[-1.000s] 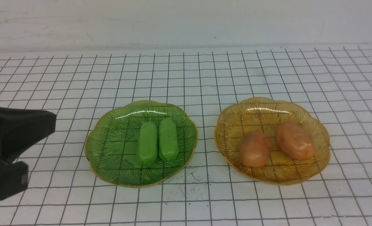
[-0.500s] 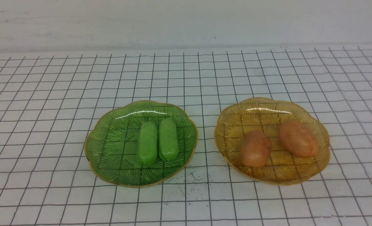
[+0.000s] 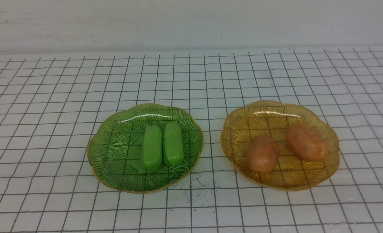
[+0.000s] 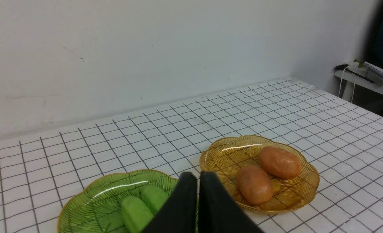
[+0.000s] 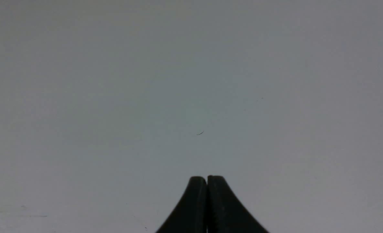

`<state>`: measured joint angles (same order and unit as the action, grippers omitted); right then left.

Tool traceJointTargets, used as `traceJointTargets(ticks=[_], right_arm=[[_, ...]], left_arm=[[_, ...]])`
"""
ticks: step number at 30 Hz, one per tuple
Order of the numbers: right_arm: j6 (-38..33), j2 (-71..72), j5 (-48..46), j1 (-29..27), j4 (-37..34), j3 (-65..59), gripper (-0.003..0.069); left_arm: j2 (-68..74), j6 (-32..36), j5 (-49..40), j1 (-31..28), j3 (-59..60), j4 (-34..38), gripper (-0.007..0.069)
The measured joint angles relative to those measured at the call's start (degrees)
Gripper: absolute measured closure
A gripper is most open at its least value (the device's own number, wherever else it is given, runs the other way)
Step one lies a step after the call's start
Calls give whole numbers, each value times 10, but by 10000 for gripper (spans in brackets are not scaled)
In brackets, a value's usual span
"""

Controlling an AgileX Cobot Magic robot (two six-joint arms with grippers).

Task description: Put different types of vegetables on the plate.

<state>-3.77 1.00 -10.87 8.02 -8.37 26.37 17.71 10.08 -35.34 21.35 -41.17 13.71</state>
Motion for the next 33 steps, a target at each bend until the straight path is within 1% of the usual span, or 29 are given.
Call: traceJointTargets(ticks=[2, 4, 6, 8, 10, 13, 16, 18, 21, 33], right_arm=[[0, 0, 0, 0, 0, 0, 673], [0, 0, 0, 0, 0, 0, 673], [0, 0, -1, 0, 0, 0, 673], [0, 0, -1, 0, 0, 0, 673], [0, 0, -1, 0, 0, 0, 673], [0, 0, -1, 0, 0, 0, 673], [0, 0, -2, 0, 0, 0, 673], [0, 0, -2, 0, 0, 0, 673], [0, 0, -2, 0, 0, 0, 673], [0, 0, -2, 0, 0, 0, 673]], left_arm=[[-13, -9, 12, -3, 19, -27, 632], [-34, -34, 31, -17, 58, -58, 632], [-63, -58, 56, -38, 106, -77, 632], [-94, -69, 81, -71, 160, -87, 632], [-123, -67, 104, -100, 216, -88, 632], [-167, -45, 128, -155, 304, -91, 632], [-182, -34, 135, -189, 368, -93, 632], [-183, -34, 133, -201, 397, -93, 632], [-183, -33, 130, -205, 426, -94, 632], [-183, -32, 132, -179, 426, -96, 632]])
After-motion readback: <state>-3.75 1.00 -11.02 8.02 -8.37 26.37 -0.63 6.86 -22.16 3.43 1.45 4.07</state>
